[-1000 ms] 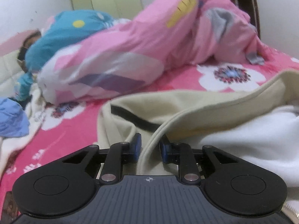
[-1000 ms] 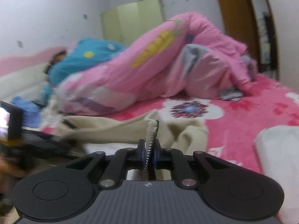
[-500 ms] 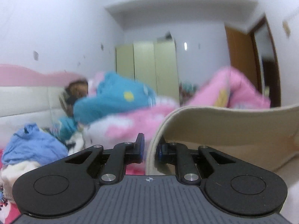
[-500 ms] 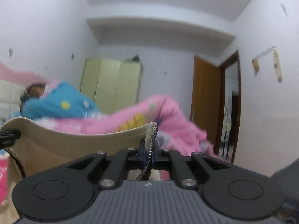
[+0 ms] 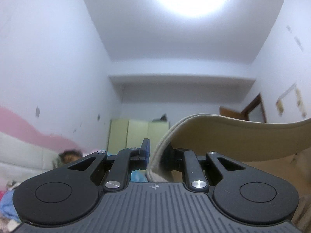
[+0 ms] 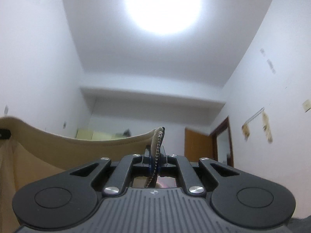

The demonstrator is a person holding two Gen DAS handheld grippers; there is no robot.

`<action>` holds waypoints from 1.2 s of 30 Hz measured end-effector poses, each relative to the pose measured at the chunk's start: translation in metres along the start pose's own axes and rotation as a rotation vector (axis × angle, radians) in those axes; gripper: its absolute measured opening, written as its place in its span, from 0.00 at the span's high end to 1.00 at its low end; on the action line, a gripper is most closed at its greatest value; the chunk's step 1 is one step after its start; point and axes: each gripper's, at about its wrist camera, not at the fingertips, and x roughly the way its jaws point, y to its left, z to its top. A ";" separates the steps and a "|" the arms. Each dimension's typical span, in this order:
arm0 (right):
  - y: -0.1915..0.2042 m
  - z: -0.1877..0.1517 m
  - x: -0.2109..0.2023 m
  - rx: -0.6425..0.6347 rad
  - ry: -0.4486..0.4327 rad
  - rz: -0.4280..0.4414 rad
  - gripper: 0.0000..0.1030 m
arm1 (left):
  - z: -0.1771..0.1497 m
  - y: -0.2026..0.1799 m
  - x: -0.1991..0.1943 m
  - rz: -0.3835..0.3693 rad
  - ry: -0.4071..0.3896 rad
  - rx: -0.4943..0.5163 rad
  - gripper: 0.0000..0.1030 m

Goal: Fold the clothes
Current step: 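Grasp the zipper edge with both grippers and lift the jacket up, then lower the jacket onto the bed and open both grippers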

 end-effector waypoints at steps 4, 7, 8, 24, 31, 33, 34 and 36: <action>-0.015 0.025 -0.027 0.007 -0.088 -0.031 0.94 | 0.020 -0.010 -0.021 -0.013 -0.102 -0.005 0.85; -0.026 0.041 -0.040 0.017 -0.145 -0.042 0.94 | 0.030 -0.017 -0.030 -0.022 -0.147 -0.018 0.85; -0.028 0.046 -0.043 0.012 -0.163 -0.049 0.94 | 0.031 -0.019 -0.030 -0.024 -0.155 -0.018 0.85; -0.048 0.007 0.038 -0.055 -0.093 -0.063 0.94 | -0.028 -0.067 0.062 0.020 -0.060 0.076 0.85; -0.046 -0.067 0.186 -0.116 0.057 -0.019 0.94 | -0.095 -0.083 0.197 0.056 0.087 0.131 0.85; -0.045 -0.104 0.231 -0.143 0.136 -0.009 0.94 | -0.130 -0.093 0.233 0.067 0.148 0.170 0.85; -0.044 -0.125 0.252 -0.155 0.183 -0.003 0.94 | -0.149 -0.099 0.249 0.070 0.184 0.188 0.85; -0.040 -0.180 0.287 -0.160 0.301 0.018 0.94 | -0.190 -0.109 0.280 0.078 0.271 0.232 0.85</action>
